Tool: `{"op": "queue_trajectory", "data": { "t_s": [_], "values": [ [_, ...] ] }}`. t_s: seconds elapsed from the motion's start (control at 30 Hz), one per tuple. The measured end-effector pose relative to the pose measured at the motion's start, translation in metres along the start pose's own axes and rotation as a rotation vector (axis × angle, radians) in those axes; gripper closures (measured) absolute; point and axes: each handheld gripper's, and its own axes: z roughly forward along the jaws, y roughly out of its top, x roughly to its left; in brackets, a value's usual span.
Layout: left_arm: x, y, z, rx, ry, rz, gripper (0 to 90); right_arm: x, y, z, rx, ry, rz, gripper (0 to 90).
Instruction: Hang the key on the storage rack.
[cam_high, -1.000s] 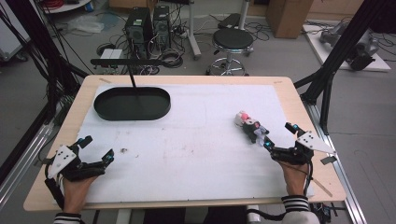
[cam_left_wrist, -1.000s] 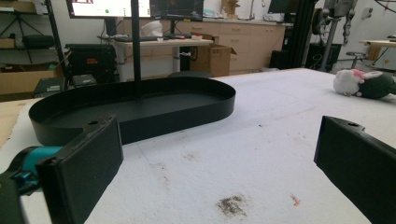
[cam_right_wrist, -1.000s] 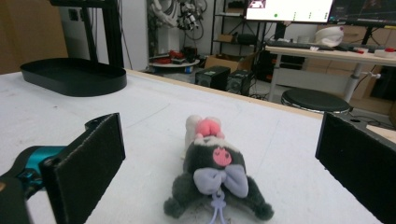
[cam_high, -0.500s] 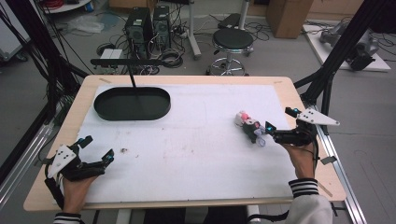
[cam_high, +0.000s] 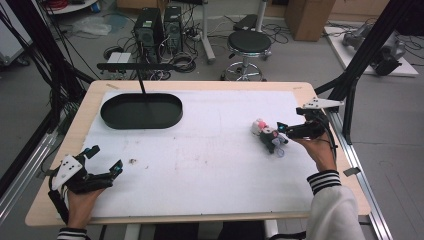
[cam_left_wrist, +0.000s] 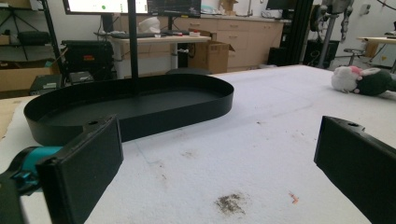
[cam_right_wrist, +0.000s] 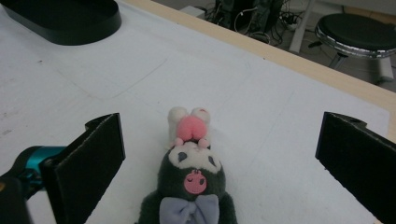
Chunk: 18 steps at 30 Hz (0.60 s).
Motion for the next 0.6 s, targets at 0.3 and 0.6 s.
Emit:
{"op": "queue_trajectory", "data": {
  "t_s": [0.3, 0.6],
  "values": [
    [0.0, 0.0, 0.001, 0.004, 0.0, 0.004, 1.7, -0.004, -0.001, 0.018, 0.103, 0.025, 0.006, 0.3],
    [-0.001, 0.0, 0.001, 0.007, 0.003, 0.006, 1.7, -0.006, -0.004, 0.039, 0.215, 0.04, 0.005, 0.4]
  ]
}}
